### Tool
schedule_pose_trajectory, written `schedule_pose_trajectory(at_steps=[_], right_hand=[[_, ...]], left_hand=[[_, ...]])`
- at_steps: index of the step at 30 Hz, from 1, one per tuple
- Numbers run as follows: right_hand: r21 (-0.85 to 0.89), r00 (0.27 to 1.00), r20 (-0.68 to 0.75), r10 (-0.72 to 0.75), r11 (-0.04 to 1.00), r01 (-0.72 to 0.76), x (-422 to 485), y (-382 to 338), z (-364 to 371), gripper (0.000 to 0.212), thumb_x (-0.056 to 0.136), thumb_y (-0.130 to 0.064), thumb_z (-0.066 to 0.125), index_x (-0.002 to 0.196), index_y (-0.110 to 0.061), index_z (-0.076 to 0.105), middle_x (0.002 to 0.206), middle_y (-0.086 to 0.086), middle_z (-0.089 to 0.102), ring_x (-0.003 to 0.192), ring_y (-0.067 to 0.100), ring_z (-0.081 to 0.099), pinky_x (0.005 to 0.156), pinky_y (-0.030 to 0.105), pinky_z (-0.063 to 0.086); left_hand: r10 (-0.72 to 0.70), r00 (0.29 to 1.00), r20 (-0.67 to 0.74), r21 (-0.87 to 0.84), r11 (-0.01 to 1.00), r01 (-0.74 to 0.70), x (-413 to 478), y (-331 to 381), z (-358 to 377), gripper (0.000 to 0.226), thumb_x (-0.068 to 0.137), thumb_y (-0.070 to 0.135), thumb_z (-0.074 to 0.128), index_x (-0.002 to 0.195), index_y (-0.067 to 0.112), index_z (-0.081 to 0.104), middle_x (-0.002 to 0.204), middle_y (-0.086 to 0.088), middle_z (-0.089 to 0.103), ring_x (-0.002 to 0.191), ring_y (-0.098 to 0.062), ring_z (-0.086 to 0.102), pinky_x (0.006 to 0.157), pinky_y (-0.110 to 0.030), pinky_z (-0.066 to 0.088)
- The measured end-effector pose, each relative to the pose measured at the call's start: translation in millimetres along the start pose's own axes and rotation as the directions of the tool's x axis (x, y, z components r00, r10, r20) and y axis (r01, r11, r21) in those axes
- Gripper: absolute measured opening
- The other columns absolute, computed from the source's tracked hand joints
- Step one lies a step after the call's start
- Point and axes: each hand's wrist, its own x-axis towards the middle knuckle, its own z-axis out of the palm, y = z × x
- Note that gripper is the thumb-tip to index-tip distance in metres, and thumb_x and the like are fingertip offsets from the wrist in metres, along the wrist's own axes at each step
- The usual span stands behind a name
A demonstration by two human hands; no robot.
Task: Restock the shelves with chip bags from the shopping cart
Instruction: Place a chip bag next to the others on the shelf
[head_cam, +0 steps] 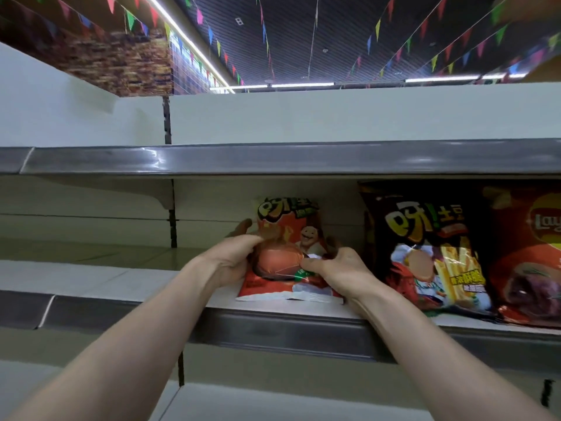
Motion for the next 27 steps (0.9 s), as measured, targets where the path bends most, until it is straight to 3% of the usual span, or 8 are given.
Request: schedule_pose_trajectory(at_steps=[3, 6, 10, 12, 15, 19, 23, 27], right_hand=[[0.033, 1.000, 0.029, 0.010, 0.999, -0.011, 4.5, 0.1, 1.5, 0.055, 0.071, -0.036, 0.082, 0.109, -0.005, 0.057, 0.101, 0.010, 0.067, 0.094, 0.025, 0.066, 0.089, 0.041, 0.054], [0.001, 0.998, 0.063, -0.007, 1.000, 0.007, 2.0, -1.9, 2.6, 0.059, 0.070, -0.046, 0.081, 0.109, -0.009, 0.058, 0.101, 0.008, 0.068, 0.093, 0.022, 0.066, 0.090, 0.040, 0.054], [0.056, 0.997, 0.068, 0.028, 0.998, -0.032, -5.9, -6.9, 1.4, 0.041, 0.085, -0.057, 0.061, 0.079, -0.020, 0.046, 0.079, -0.006, 0.056, 0.073, 0.006, 0.053, 0.059, 0.020, 0.040], [0.028, 0.999, 0.045, 0.009, 1.000, -0.010, -8.0, -6.0, 0.0, 0.041, 0.087, -0.058, 0.057, 0.083, -0.018, 0.046, 0.077, -0.008, 0.051, 0.069, 0.003, 0.048, 0.054, 0.018, 0.034], [0.000, 1.000, 0.016, -0.017, 1.000, 0.017, -6.5, -3.9, 3.0, 0.041, 0.085, -0.058, 0.061, 0.088, -0.018, 0.051, 0.083, -0.006, 0.058, 0.074, 0.005, 0.055, 0.059, 0.019, 0.041], [-0.039, 1.000, 0.012, -0.024, 0.999, 0.024, -2.5, -0.4, 6.7, 0.062, 0.080, -0.064, 0.062, 0.109, -0.009, 0.059, 0.100, 0.005, 0.066, 0.092, 0.019, 0.064, 0.080, 0.030, 0.051], [-0.021, 1.000, -0.013, -0.008, 1.000, 0.007, -0.5, 1.1, 6.0, 0.045, 0.087, -0.055, 0.061, 0.096, -0.011, 0.060, 0.087, 0.004, 0.067, 0.082, 0.016, 0.064, 0.067, 0.027, 0.050], [-0.046, 0.996, -0.073, 0.042, 0.998, -0.045, 14.3, -1.5, 3.3, 0.054, 0.095, -0.054, 0.047, 0.116, -0.006, 0.062, 0.106, 0.012, 0.066, 0.098, 0.026, 0.061, 0.084, 0.030, 0.045]], left_hand=[[-0.068, 0.996, 0.059, -0.005, 0.998, 0.069, 7.7, 7.5, -7.6, 0.061, 0.070, 0.049, 0.071, 0.116, 0.010, 0.062, 0.105, -0.018, 0.071, 0.097, -0.031, 0.068, 0.087, -0.045, 0.054], [-0.059, 0.996, 0.067, -0.005, 0.998, 0.060, 16.7, 7.1, -6.9, 0.064, 0.064, 0.049, 0.074, 0.114, 0.008, 0.066, 0.107, -0.018, 0.072, 0.098, -0.032, 0.069, 0.087, -0.043, 0.054], [-0.028, 0.999, 0.024, -0.063, 0.998, 0.030, 25.3, 4.8, -1.3, 0.037, 0.078, 0.031, 0.074, 0.104, 0.006, 0.068, 0.100, -0.019, 0.072, 0.074, -0.027, 0.070, 0.066, -0.038, 0.060], [-0.036, 0.999, 0.019, -0.061, 0.997, 0.037, 26.4, 5.7, 1.1, 0.029, 0.081, 0.031, 0.073, 0.097, 0.007, 0.069, 0.092, -0.017, 0.073, 0.069, -0.026, 0.069, 0.064, -0.038, 0.060], [-0.043, 0.998, -0.052, -0.029, 0.999, 0.042, 33.7, 6.5, -0.6, 0.033, 0.082, 0.040, 0.072, 0.090, 0.007, 0.068, 0.073, -0.013, 0.073, 0.067, -0.027, 0.068, 0.069, -0.037, 0.058], [0.011, 0.973, -0.229, 0.103, 0.995, 0.013, 45.8, 2.6, -5.2, 0.041, 0.085, 0.041, 0.070, 0.096, 0.002, 0.067, 0.087, -0.019, 0.072, 0.078, -0.031, 0.068, 0.083, -0.044, 0.057], [-0.103, 0.979, -0.177, 0.138, 0.982, 0.128, 46.0, 1.7, -7.8, 0.043, 0.095, 0.047, 0.053, 0.087, 0.005, 0.060, 0.083, -0.016, 0.066, 0.063, -0.026, 0.062, 0.060, -0.031, 0.055], [-0.175, 0.984, -0.031, 0.218, 0.960, 0.177, 43.8, 7.6, 1.0, 0.048, 0.094, 0.052, 0.052, 0.099, 0.005, 0.064, 0.072, -0.010, 0.072, 0.048, -0.023, 0.065, 0.044, -0.023, 0.055]])
